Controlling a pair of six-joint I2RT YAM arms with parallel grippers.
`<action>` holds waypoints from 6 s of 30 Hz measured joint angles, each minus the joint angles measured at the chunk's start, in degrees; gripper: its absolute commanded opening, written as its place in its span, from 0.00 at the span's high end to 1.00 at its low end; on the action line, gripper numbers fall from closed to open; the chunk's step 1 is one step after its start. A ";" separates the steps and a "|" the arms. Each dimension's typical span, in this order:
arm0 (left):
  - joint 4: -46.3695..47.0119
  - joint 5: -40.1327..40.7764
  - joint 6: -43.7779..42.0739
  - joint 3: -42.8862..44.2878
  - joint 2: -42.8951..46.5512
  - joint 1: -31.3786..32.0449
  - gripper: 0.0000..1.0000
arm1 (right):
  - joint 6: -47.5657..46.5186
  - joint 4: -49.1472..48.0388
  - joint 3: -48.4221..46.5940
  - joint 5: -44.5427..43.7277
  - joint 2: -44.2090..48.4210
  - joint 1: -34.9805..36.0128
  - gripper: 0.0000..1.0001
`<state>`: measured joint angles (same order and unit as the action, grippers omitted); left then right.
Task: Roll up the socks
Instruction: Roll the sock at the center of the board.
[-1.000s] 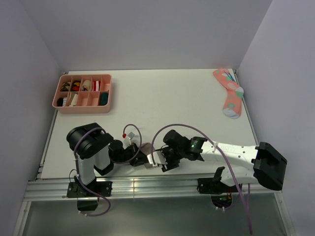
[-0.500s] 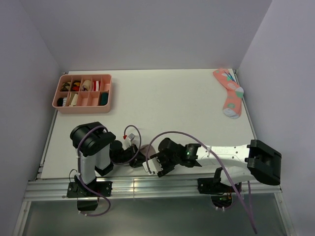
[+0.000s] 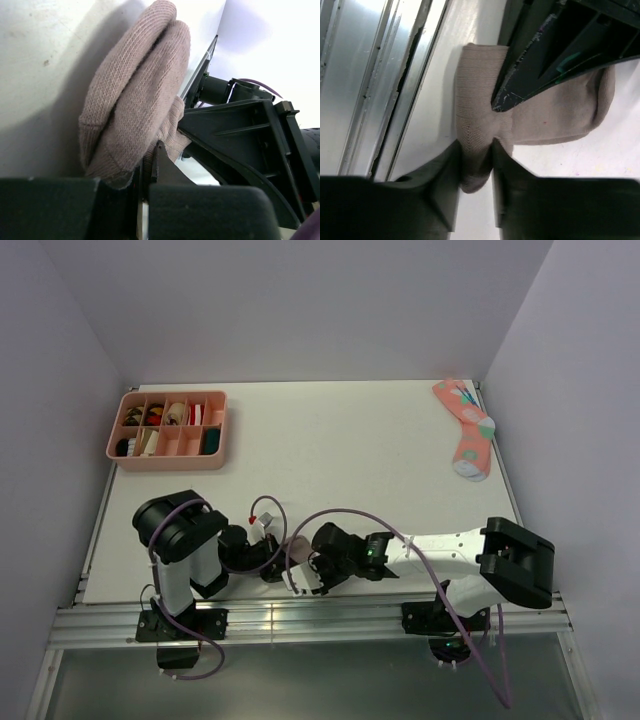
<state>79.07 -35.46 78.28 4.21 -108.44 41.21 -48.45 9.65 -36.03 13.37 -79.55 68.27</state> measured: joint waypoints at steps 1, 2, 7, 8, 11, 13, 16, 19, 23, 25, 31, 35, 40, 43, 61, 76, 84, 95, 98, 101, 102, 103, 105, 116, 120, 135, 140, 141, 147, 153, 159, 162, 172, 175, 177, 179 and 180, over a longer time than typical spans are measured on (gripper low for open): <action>-0.02 -0.15 0.00 0.00 0.02 -0.04 1.00 | 0.11 0.04 -0.33 -0.22 -0.26 0.02 0.75; -0.20 -0.31 -0.02 -0.04 0.15 -0.13 1.00 | 0.52 0.31 -0.85 -0.35 -0.68 0.00 0.77; -3.74 -0.09 -0.90 -0.17 2.99 -0.22 0.91 | 0.83 2.08 -2.56 -0.59 -2.10 0.02 0.78; -5.14 0.15 -1.25 -0.17 4.13 -0.22 0.88 | 0.83 2.12 -2.64 -0.72 -2.21 0.09 0.78; -11.52 1.33 -2.89 0.11 8.87 -0.22 0.79 | 0.81 2.14 -2.67 -1.51 -2.23 0.15 0.79; -17.66 2.45 -4.22 0.79 13.27 -0.20 0.78 | 0.83 2.10 -2.64 -1.92 -2.23 0.22 0.78; -26.43 4.44 -6.56 2.03 19.87 -0.22 0.75 | 0.85 2.01 -2.64 -2.75 -2.23 0.22 0.78; -37.31 7.23 -9.49 4.15 27.21 -0.26 0.69 | 0.90 1.95 -2.64 -3.56 -2.27 0.22 0.79; -51.87 12.79 -13.05 6.82 37.92 -1.40 0.66 | 1.05 2.08 -2.64 -4.13 -2.36 0.22 0.79; -58.34 15.65 -14.62 8.17 43.04 -2.49 0.64 | 1.05 2.08 -2.64 -4.28 -2.38 0.22 0.79; -70.38 20.98 -18.21 10.27 46.01 -5.14 0.64 | 1.09 2.08 -2.64 -4.33 -2.45 0.22 0.79; -74.79 22.75 -19.54 10.34 45.53 -5.18 0.61 | 1.16 2.08 -2.67 -4.33 -2.47 0.22 0.78; -79.52 25.40 -21.97 11.82 47.17 -5.22 0.59 | 1.51 2.27 -3.08 -4.35 -2.93 0.22 0.79; -81.20 26.43 -22.88 12.50 47.50 -5.25 0.58 | 1.60 2.49 -3.34 -4.37 -3.17 0.22 0.79; -72.87 23.69 -25.73 15.74 37.42 -5.25 0.74 | 1.73 3.26 -4.17 -4.39 -3.89 0.22 0.79; -70.31 20.09 -28.46 19.67 29.90 -5.29 1.00 | 1.70 6.27 -4.15 -4.92 -1.44 2.25 0.78; -71.47 17.86 -30.58 23.47 25.88 -5.09 1.00 | 1.68 8.00 -4.20 -5.84 -1.29 5.49 0.79; -68.08 14.45 -31.19 23.91 23.21 -5.07 1.00 | 2.14 10.47 -9.31 0.00 -5.90 0.87 0.78; -66.93 14.16 -31.52 23.91 22.69 -5.07 1.00 | 2.32 13.03 -12.07 4.00 -7.98 -2.36 0.78; -65.70 13.81 -31.74 23.91 22.12 -5.07 0.99 | 2.14 16.61 -15.28 8.41 -10.47 -5.25 0.78; -65.33 13.73 -31.80 23.91 21.94 -5.07 0.99 | 2.05 18.38 -16.74 10.34 -11.61 -6.38 0.78; -64.89 13.66 -31.91 23.91 21.75 -5.05 0.99 | 1.92 19.61 -17.86 11.67 -12.48 -7.13 0.78; -64.37 13.66 -31.98 23.91 21.57 -5.01 0.99 | 1.44 22.84 -20.81 15.39 -14.93 -9.29 0.78; -63.21 14.14 -31.98 23.91 21.51 -4.85 0.97 | 1.07 36.26 -30.93 28.11 -25.24 -16.46 0.78; -62.14 14.34 -31.63 23.91 20.57 -4.85 0.93 | 2.36 40.00 -34.71 31.28 -29.68 -18.03 0.78; -62.14 18.60 -31.10 22.38 23.98 -7.15 0.56 | 1.64 45.53 -43.17 38.88 -37.94 -19.06 0.79; -61.70 24.33 -30.93 20.00 27.34 -7.34 0.55 | 1.70 45.77 -44.52 40.92 -39.65 -19.04 0.80; -61.59 25.77 -30.84 19.58 27.98 -7.34 0.55 | 1.79 45.75 -44.85 41.18 -39.89 -19.02 0.80; -62.42 32.83 -30.36 17.27 31.89 -7.32 0.54 | 2.67 44.26 -45.99 41.75 -40.96 -18.16 0.80; -66.36 39.30 -27.74 14.47 37.81 -7.17 0.54 | 3.93 42.27 -46.47 42.03 -41.42 -16.94 0.80; -73.64 45.05 -22.95 12.83 44.26 -7.08 0.55 | 9.22 42.25 -46.36 39.85 -42.10 -17.99 0.80; -76.78 45.42 -20.61 11.56 47.93 -6.49 0.53 | 13.46 42.62 -46.07 39.32 -43.19 -19.69 0.81; -77.59 39.98 -16.94 5.64 57.90 -6.47 0.53 | 17.49 43.52 -45.70 38.51 -43.30 -20.81 0.81; -77.22 38.18 -15.98 2.89 62.27 -6.47 0.52 | 17.57 43.52 -45.66 38.49 -43.30 -20.79 0.81; -77.40 36.85 -15.82 2.05 64.04 -6.47 0.52 | 17.59 43.52 -45.66 38.49 -43.30 -20.79 0.81; -77.15 35.63 -15.87 2.03 63.84 -6.45 0.52 | 17.62 43.52 -45.66 38.49 -43.30 -20.81 0.81; -77.07 35.17 -15.89 2.03 63.49 -6.45 0.52 | 17.64 43.52 -45.66 38.47 -43.30 -20.79 0.81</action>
<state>2.00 -0.30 62.39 6.24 -44.95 34.76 -30.81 53.17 -81.69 51.83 -122.85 47.48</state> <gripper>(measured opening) 0.475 0.261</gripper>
